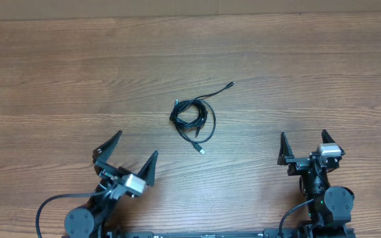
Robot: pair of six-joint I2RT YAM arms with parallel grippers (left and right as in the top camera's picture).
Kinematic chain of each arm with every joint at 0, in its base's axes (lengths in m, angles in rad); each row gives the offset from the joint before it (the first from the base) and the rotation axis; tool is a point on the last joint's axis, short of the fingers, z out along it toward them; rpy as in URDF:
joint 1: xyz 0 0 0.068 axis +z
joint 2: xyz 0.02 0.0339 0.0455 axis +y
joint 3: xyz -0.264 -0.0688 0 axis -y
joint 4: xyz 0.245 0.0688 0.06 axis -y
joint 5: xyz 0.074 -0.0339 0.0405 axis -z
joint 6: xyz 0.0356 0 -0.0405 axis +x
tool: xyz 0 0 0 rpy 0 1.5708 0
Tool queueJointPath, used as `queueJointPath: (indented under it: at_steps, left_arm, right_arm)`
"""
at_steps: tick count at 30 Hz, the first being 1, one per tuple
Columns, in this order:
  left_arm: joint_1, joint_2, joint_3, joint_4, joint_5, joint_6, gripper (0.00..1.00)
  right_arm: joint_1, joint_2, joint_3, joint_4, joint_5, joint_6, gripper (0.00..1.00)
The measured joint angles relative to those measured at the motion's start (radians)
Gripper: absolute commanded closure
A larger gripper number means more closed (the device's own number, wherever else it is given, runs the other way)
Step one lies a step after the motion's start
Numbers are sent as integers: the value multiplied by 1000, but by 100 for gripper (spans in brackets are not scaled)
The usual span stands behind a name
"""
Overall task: Untangle cables
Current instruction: 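Raise the left gripper and open it toward the black cable coil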
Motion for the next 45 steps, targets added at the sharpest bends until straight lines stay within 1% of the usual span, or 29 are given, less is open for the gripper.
queueJointPath:
  at_steps: [4,9,20,24,29,38,42,45]
  left_arm:
    - [0,0,0,99,37,-21,0]
    - [0,0,0,132,53,-96,0]
    - [0,0,0,124,61,-457,0]
    - [0,0,1,63,61,-549,0]
    - [0,1,14,-58,80,-594,0]
    - [0,26,112,-245,87,-612,0]
    - [0,85,160,-269,87,-613,1]
    - [0,164,200,-270,87,-613,0]
  right_arm:
    - [0,0,0,0,0,0,0]
    - [0,0,0,0,0,0,0]
    - [0,0,0,1,0,0,0]
    - [0,0,0,1,0,0,0]
    - [0,0,0,0,0,0,0]
    - [0,0,0,1,0,0,0]
    - [0,0,0,0,0,0,0]
    - [0,0,0,1,0,0,0]
